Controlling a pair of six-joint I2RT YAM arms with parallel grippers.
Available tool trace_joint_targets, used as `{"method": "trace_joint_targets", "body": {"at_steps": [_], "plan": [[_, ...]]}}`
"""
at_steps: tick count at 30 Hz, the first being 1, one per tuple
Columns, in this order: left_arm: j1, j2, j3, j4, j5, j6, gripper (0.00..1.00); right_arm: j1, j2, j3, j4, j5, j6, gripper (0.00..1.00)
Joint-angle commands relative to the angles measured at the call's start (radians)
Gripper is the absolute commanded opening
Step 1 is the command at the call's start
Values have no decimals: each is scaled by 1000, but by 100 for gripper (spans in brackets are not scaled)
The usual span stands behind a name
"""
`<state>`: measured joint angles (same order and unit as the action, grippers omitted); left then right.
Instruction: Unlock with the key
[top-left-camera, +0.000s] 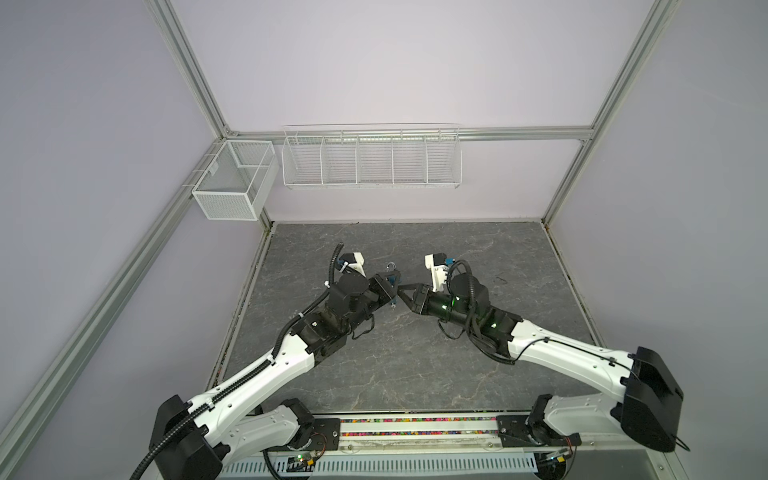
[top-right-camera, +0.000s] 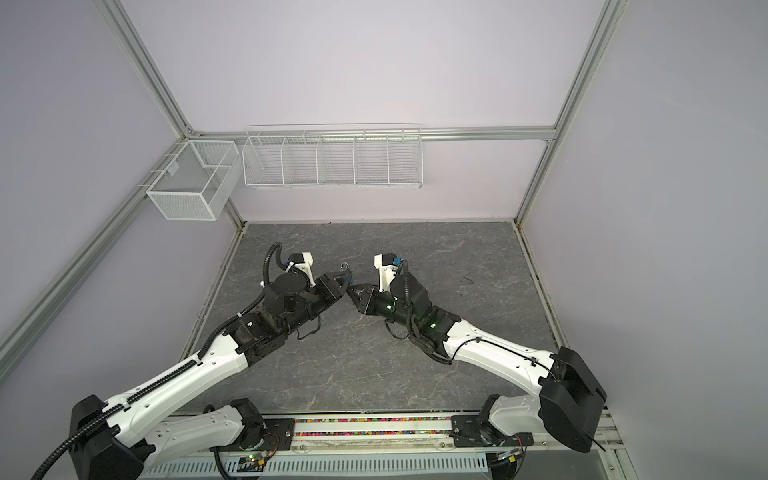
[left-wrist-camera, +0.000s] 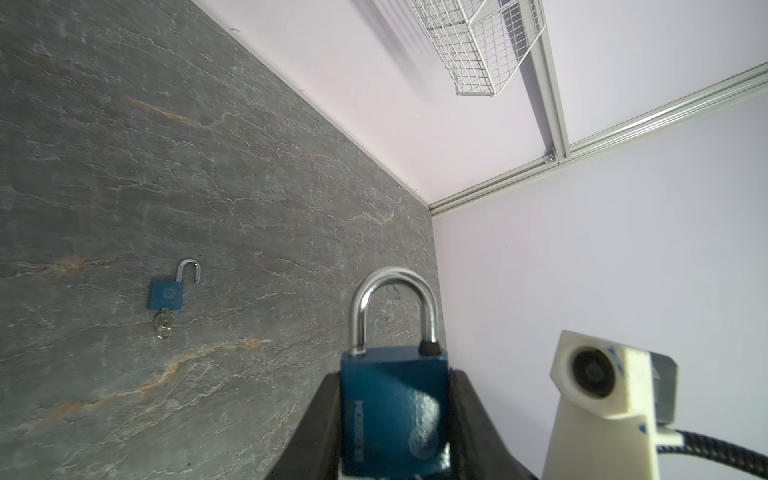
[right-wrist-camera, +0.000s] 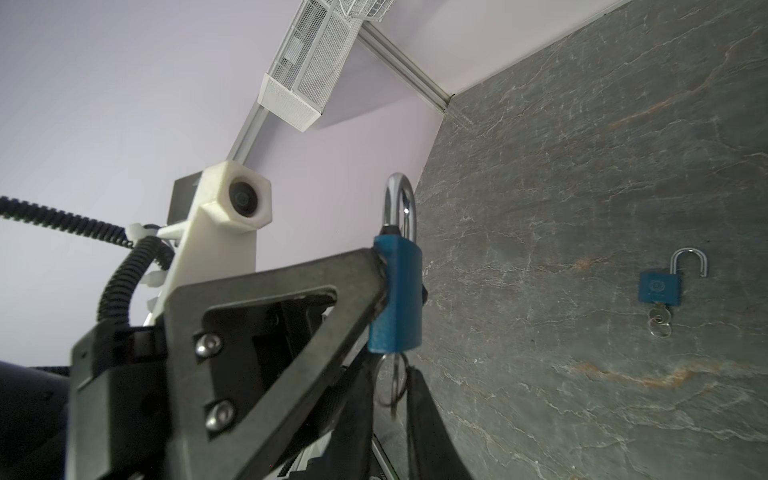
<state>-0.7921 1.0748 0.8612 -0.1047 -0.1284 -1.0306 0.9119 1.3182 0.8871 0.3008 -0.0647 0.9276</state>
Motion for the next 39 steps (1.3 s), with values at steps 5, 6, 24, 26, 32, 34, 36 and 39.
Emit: {"method": "trace_joint_targets", "body": {"at_steps": [5,6,24,26,32,34,36,39], "plan": [[13,-24,106,-154,-31,65,0,18,-30,37,-12,25,-70,27],[14,-25,113,-171,-39,66,0,18,-28,35,-14,25,-67,28],[19,-161,49,-176,-64,501,0,9,-125,84,-259,72,-181,55],[19,-207,-29,-74,-36,615,0,6,-133,91,-284,70,-206,57],[19,-315,-258,278,54,877,0,6,-158,54,-247,43,-289,62],[19,-315,-297,369,71,923,0,7,-170,29,-210,37,-313,62],[19,-316,-316,423,102,967,0,6,-179,7,-182,34,-338,61],[19,-316,-344,515,144,1003,0,6,-194,-29,-163,37,-378,59]]}}
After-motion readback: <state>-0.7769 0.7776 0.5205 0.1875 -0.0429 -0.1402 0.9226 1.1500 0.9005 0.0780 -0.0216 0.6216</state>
